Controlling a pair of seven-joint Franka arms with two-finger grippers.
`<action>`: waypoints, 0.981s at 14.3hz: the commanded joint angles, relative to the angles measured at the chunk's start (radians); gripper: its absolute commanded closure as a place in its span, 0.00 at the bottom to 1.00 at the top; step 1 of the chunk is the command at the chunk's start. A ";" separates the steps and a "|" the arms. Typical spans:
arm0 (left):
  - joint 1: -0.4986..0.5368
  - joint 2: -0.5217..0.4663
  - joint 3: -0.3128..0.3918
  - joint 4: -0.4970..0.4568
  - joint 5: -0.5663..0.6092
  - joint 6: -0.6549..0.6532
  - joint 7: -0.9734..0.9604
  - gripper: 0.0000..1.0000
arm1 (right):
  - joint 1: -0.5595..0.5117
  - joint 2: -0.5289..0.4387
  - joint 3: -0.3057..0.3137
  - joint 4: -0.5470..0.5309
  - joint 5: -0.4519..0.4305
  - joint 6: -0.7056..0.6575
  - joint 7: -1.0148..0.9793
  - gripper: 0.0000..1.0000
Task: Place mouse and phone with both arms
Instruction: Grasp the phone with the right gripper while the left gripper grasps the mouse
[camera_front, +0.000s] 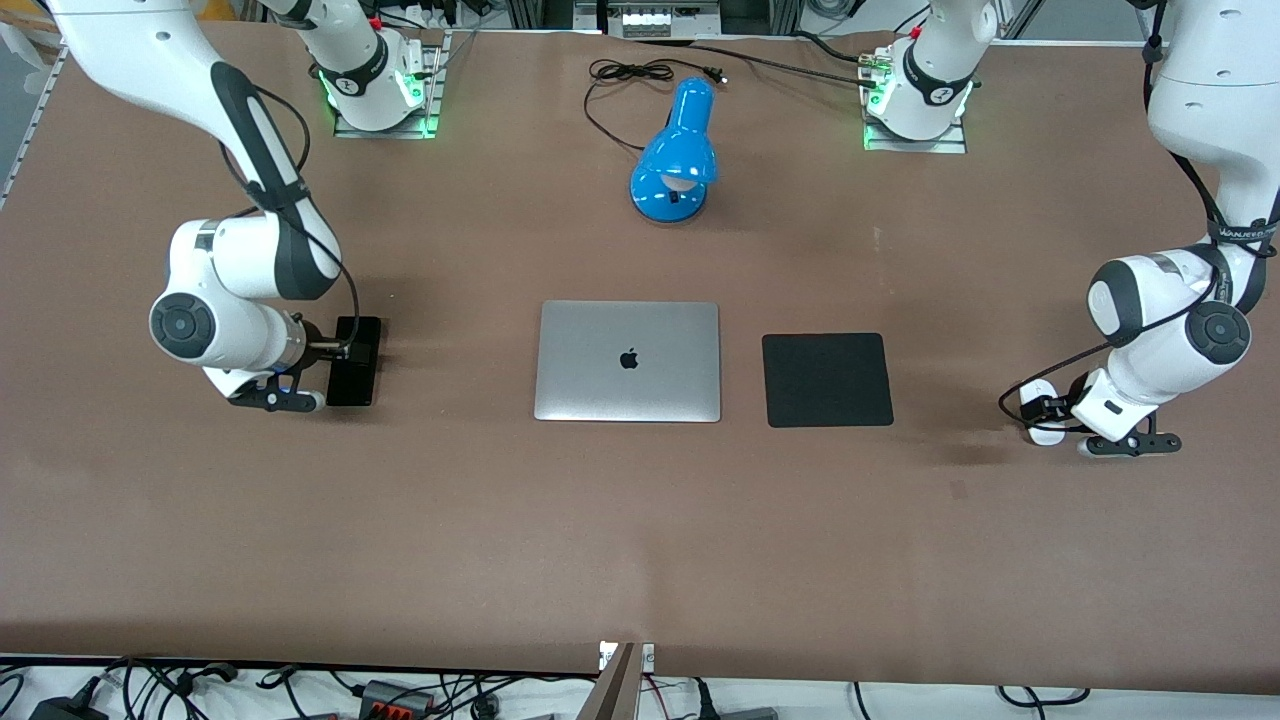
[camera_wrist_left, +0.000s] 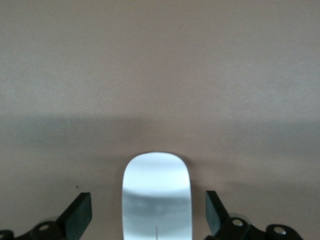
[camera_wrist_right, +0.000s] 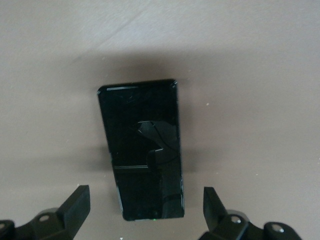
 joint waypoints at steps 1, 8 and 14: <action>0.025 0.004 -0.018 -0.019 0.017 0.017 0.020 0.00 | 0.007 -0.049 -0.003 -0.114 0.008 0.115 -0.087 0.00; 0.028 0.016 -0.026 -0.022 0.015 0.020 0.020 0.00 | 0.007 -0.040 -0.003 -0.168 0.010 0.217 -0.085 0.00; 0.031 0.025 -0.033 -0.022 0.014 0.014 0.018 0.59 | -0.001 -0.011 -0.003 -0.190 0.010 0.265 -0.080 0.00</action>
